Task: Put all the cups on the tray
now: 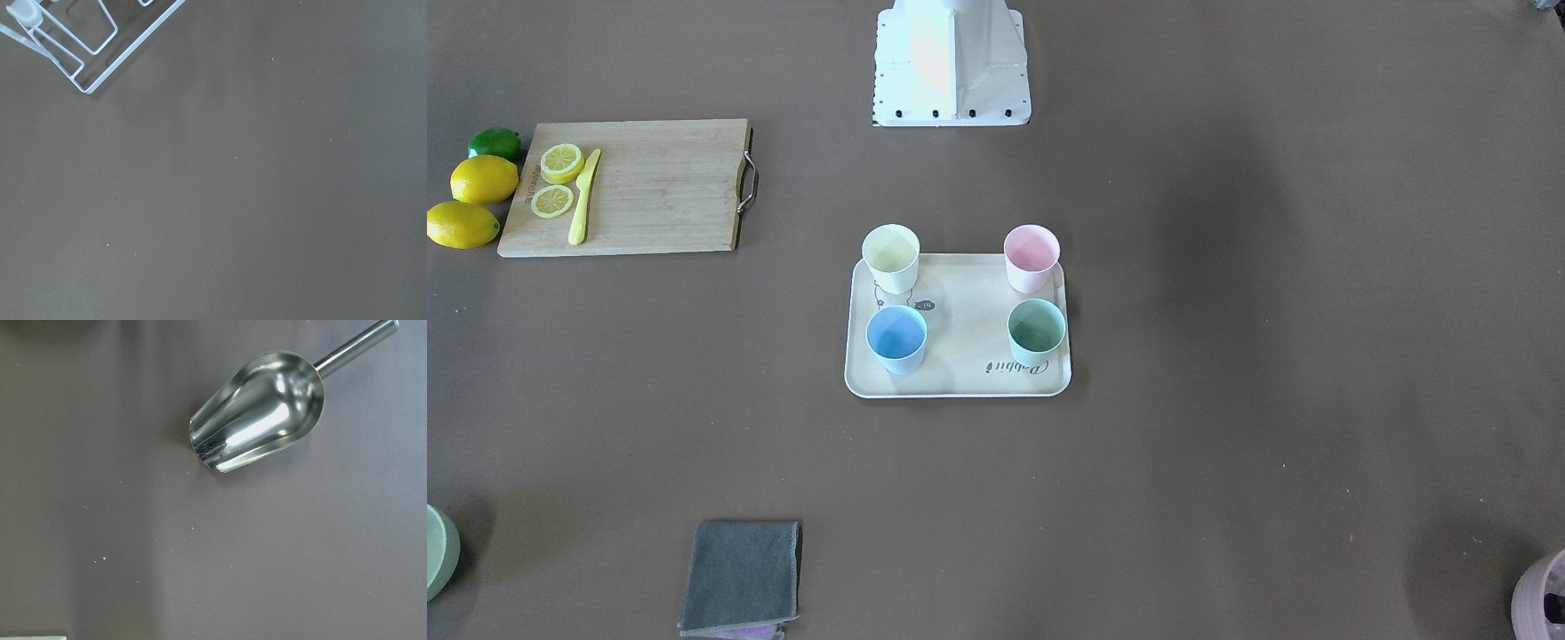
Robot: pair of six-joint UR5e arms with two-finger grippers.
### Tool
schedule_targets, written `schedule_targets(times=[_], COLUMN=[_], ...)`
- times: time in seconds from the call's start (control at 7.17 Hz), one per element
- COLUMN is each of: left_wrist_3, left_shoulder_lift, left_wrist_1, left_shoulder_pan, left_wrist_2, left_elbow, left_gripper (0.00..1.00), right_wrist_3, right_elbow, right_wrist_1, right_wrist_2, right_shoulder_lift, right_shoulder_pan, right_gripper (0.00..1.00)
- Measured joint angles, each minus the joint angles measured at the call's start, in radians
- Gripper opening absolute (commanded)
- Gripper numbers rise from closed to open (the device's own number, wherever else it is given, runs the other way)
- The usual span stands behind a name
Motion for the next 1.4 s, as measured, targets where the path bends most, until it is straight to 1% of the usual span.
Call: schedule_targets(times=[1.4], left_wrist_3=[0.004], left_shoulder_lift=[0.001], left_wrist_1=[-0.011], left_shoulder_pan=[-0.001], left_wrist_2=[-0.001], left_elbow=[-0.008], left_gripper=[0.98], right_wrist_3=[-0.013], right_elbow=[0.011], right_wrist_1=[0.008], right_wrist_2=[0.007], right_shoulder_lift=[-0.018], right_shoulder_pan=[0.005], right_gripper=[1.00])
